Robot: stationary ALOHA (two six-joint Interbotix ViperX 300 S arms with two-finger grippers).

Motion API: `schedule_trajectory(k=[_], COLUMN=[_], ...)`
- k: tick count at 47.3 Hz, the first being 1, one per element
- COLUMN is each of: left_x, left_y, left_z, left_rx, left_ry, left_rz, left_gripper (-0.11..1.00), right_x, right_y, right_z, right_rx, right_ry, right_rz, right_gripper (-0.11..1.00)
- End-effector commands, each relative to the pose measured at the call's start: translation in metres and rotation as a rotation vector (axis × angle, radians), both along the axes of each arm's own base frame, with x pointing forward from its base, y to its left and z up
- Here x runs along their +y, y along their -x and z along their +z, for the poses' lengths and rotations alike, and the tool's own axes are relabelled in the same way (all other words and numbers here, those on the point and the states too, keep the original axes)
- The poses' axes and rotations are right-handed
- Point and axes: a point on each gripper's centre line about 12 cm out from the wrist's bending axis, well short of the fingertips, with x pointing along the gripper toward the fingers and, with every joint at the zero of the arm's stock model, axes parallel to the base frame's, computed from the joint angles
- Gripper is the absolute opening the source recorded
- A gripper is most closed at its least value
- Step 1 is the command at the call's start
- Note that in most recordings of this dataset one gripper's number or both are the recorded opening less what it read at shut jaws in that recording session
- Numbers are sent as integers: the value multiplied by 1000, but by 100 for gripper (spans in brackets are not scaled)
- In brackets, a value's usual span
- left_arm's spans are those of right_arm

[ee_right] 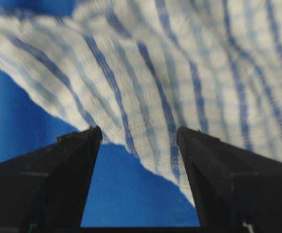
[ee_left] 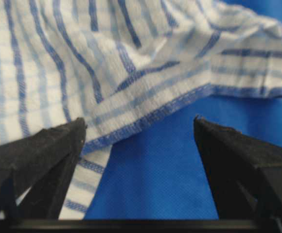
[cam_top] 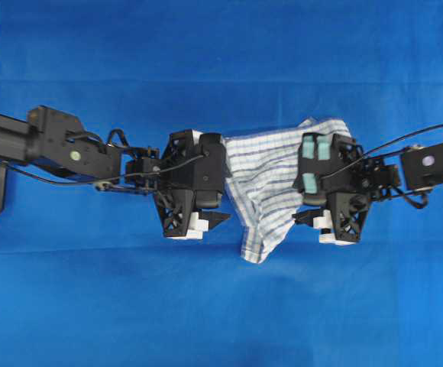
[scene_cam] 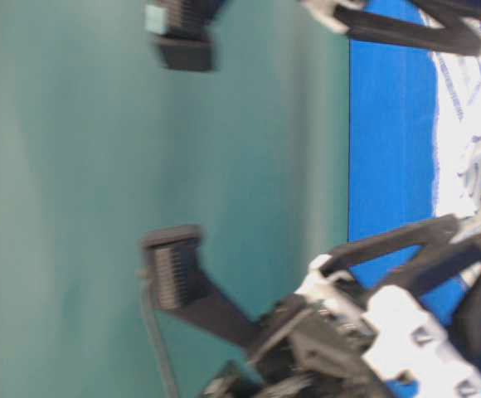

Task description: Lift the towel with both arms.

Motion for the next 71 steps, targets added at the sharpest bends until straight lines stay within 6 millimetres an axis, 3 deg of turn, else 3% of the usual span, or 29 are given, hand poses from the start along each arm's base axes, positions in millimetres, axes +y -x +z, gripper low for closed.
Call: schedule_trajectory(k=[1,9,17,23,27,31,34,38,45,50,59,71], left_x=[1,1,2,6,9,10,10,10,10,10,15,24], left_y=[-5,-11,-15,-14,-12,-12,-12,-12,-11,-8,2,23], left_z=[0,-14,-11,-13,-14,-14,-14,-13,-9,5,52,109], left_rx=[-34,-54,-72,-61,-54,-55,-54,-52,-46,-44,-70,-114], left_ry=[0,2,2,3,1,1,1,1,3,4,5,4], left_rz=[2,6,10,19,26,29,29,29,29,29,38,57], left_gripper=[87,87,87,82,68,42,21,3,1,1,1,1], right_x=[1,1,1,-4,-7,-8,-8,-7,-8,-8,-12,-19], right_y=[-8,-10,-12,-11,-11,-11,-11,-11,-13,-15,-19,-18], right_z=[-1,-11,-9,-10,-10,-9,-9,-9,-7,-1,37,119], right_rx=[-19,-8,-27,-36,-36,-37,-39,-39,-45,-59,-123,-209], right_ry=[-6,-7,-7,-8,-8,-4,-3,-3,-3,-2,3,23], right_rz=[0,2,5,-6,-17,-13,-12,-10,-11,-13,-28,-59], right_gripper=[66,66,64,51,29,7,5,5,5,5,5,5])
